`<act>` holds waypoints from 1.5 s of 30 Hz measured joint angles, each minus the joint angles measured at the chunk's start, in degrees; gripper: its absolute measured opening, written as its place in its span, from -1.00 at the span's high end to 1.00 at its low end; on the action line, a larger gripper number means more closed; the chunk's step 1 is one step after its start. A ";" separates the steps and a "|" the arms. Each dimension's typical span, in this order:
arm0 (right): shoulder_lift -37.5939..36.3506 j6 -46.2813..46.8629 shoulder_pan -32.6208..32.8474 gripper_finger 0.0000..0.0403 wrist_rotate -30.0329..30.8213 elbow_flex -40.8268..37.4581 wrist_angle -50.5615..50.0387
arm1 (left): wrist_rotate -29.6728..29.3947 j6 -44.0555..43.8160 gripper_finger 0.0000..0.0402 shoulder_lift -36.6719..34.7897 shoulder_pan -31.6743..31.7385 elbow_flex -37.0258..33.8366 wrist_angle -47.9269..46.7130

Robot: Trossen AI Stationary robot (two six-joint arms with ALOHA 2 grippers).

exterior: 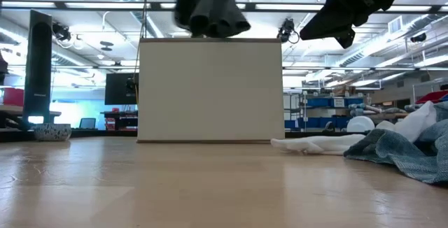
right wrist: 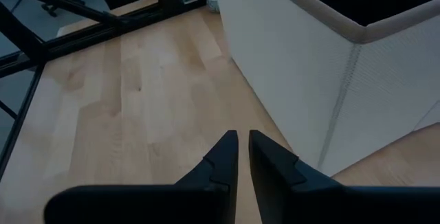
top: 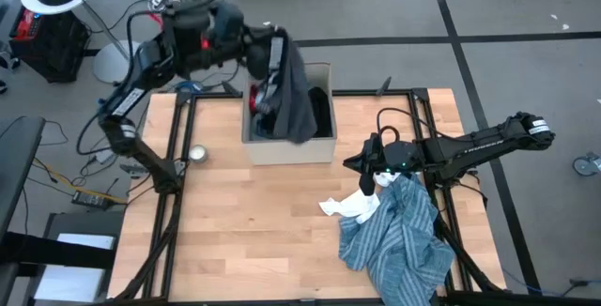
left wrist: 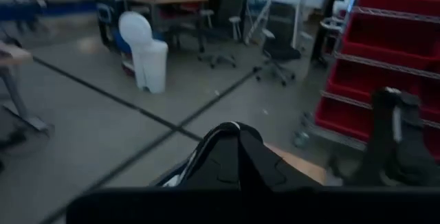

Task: Sort clothes
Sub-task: Put the gray underwear into the laundry organizer

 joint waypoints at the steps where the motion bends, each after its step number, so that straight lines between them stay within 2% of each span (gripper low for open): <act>1: 0.00 -0.06 0.00 0.81 0.00 0.00 -0.02 | 0.10 0.59 1.00 1.10 0.67 1.76 -0.01; 4: 0.00 -0.33 0.00 0.81 0.00 0.00 -0.04 | 0.18 0.76 1.00 3.08 2.04 4.22 -1.49; 9: 0.00 -1.05 0.00 0.81 0.00 0.00 -0.07 | 1.69 0.78 1.00 5.99 2.22 2.33 -10.41; 12: 0.00 -1.07 0.00 0.81 0.00 0.00 -0.08 | 2.69 0.81 1.00 8.67 2.15 -0.78 -15.53; 15: 0.00 -1.00 0.00 0.81 0.00 0.00 -0.09 | 6.54 0.72 1.00 10.34 2.18 -6.65 -16.31; 19: 0.00 -1.00 0.00 0.81 0.00 0.00 -0.09 | 7.15 0.65 1.00 11.59 2.22 -17.09 -10.87; 24: 0.00 -0.98 0.00 0.81 0.00 0.00 -0.11 | 10.04 0.66 1.00 11.66 2.87 -32.77 6.32; 29: 0.00 -1.00 0.00 0.81 0.00 0.00 -0.13 | 11.86 -1.33 0.90 12.07 3.78 -43.18 18.35; 34: 0.00 -1.23 0.00 0.81 0.00 0.00 -0.20 | 12.19 -6.02 0.65 14.01 5.87 -48.26 19.73; 39: 0.00 -1.25 0.00 0.81 0.02 0.02 -0.28 | 16.47 -9.84 0.41 15.92 7.49 -49.15 19.94; 45: 0.00 -1.32 0.00 0.81 0.02 0.02 -0.44 | 17.52 -9.92 0.35 15.99 7.49 -47.73 19.39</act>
